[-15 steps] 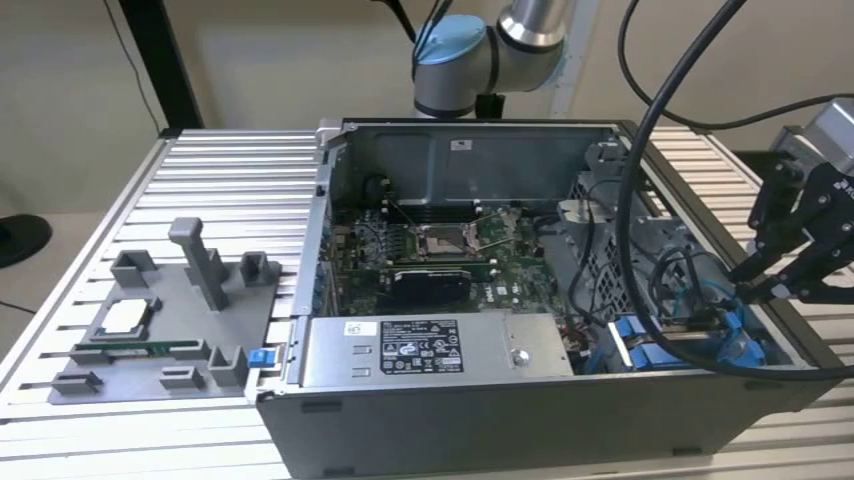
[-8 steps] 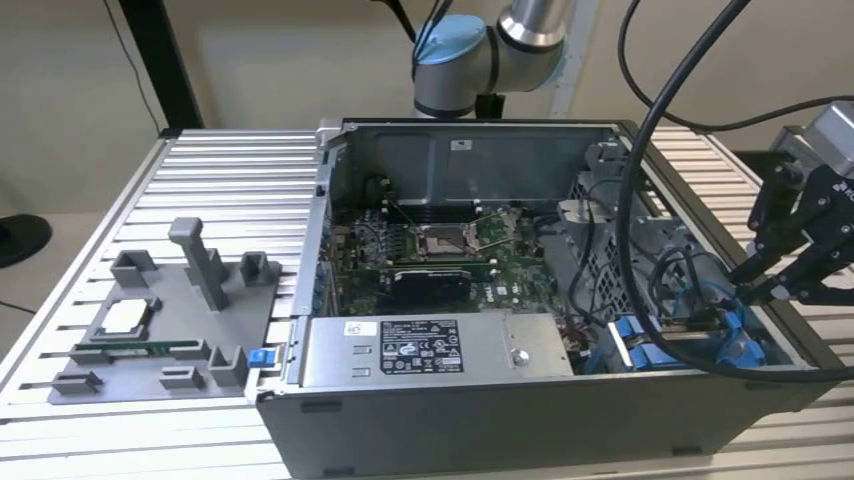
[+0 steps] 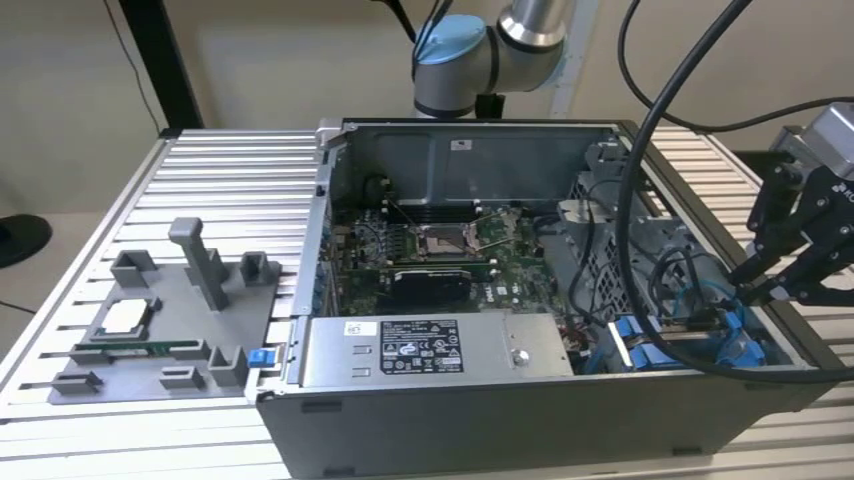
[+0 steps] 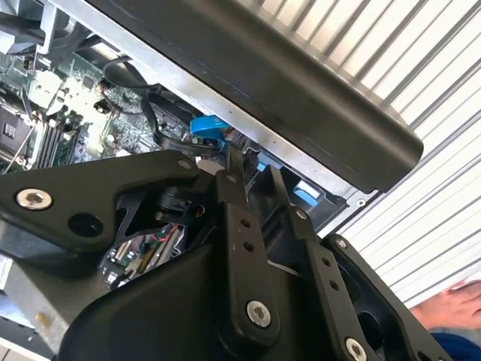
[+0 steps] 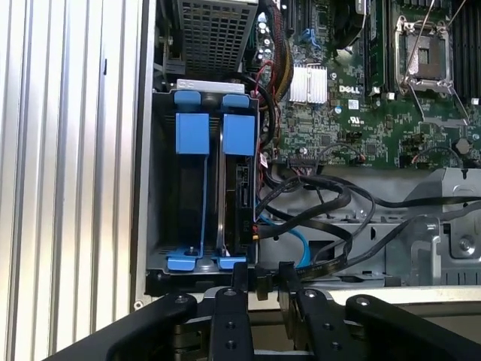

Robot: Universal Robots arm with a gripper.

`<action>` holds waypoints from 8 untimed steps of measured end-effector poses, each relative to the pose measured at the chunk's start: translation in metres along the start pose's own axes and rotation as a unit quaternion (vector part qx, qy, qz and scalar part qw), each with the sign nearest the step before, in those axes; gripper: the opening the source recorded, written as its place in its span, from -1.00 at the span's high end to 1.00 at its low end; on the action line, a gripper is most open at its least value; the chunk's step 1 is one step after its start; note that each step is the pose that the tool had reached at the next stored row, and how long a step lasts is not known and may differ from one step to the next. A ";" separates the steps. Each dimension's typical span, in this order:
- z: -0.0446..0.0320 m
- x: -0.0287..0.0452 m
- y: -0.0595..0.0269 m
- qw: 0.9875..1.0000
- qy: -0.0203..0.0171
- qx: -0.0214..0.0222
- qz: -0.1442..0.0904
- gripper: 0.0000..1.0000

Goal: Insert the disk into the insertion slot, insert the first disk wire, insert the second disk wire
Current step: 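Insert the second disk wire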

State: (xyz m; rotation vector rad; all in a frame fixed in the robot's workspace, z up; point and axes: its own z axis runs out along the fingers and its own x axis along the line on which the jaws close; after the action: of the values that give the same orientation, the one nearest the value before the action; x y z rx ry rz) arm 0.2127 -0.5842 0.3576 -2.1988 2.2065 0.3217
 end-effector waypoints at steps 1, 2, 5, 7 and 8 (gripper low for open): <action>0.0001 0.0000 0.0000 1.000 0.000 0.000 0.000 -1.00; 0.0003 0.0000 -0.0001 1.000 0.000 0.000 0.000 -1.00; 0.0007 -0.0004 -0.0001 1.000 0.000 0.002 0.000 -1.00; 0.0010 -0.0009 -0.0001 1.000 0.000 0.002 0.000 -1.00; 0.0011 -0.0012 -0.0001 1.000 0.000 0.002 0.000 -1.00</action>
State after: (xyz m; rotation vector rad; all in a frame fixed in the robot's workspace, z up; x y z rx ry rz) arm 0.2127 -0.5829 0.3567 -2.1971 2.2041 0.3160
